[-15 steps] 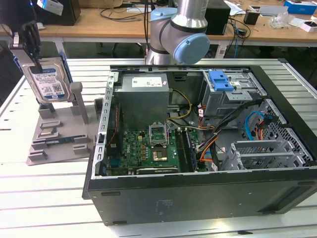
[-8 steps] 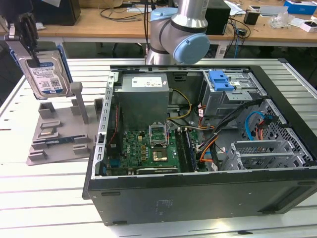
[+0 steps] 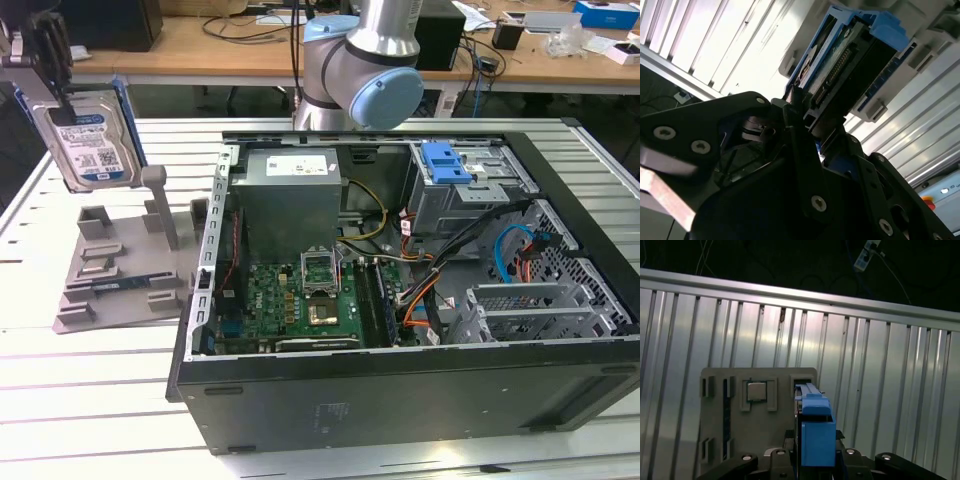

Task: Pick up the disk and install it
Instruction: 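Pick up the disk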

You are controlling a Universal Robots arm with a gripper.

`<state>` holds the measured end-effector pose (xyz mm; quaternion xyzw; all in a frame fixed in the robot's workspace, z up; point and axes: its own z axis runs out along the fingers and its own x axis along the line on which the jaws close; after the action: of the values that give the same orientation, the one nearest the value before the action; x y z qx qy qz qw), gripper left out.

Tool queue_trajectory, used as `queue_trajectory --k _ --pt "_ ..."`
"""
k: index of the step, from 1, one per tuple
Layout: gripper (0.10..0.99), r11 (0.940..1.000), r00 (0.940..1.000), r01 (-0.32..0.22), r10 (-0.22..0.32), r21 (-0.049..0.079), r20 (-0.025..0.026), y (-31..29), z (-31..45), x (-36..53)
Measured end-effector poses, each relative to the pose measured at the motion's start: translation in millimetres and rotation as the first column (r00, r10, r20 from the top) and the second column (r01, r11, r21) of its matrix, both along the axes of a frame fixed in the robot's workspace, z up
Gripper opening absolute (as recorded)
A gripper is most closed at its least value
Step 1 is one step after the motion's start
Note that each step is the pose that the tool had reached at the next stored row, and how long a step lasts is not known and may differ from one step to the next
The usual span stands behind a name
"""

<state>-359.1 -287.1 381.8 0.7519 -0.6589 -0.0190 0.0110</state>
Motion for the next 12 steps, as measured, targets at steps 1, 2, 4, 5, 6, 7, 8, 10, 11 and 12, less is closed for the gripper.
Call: queue_trajectory --k 1,2,4,5,6,7,8,10,11,12 --pt "0.365 1.0 1.0 0.0 0.0 0.0 -0.0001 0.0 1.2 0.0" --pt "0.365 1.0 1.0 0.0 0.0 0.0 0.0 0.0 2.6 0.0" --pt "0.365 1.0 1.0 0.0 0.0 0.0 0.0 0.1 7.0 0.0" --pt "0.365 1.0 1.0 0.0 0.0 0.0 0.0 0.2 9.1 0.0" --pt "0.365 1.0 1.0 0.0 0.0 0.0 -0.0001 0.2 11.7 0.0" --pt "0.365 1.0 1.0 0.0 0.0 0.0 0.0 0.2 13.6 0.0" --pt "0.365 1.0 1.0 0.0 0.0 0.0 0.0 0.3 18.0 0.0" --pt "0.365 1.0 1.0 0.0 0.0 0.0 0.0 0.4 24.4 0.0" --pt "0.365 1.0 1.0 0.0 0.0 0.0 0.0 0.5 26.5 0.0" --pt "0.365 1.0 1.0 0.0 0.0 0.0 0.0 0.5 29.3 0.0"
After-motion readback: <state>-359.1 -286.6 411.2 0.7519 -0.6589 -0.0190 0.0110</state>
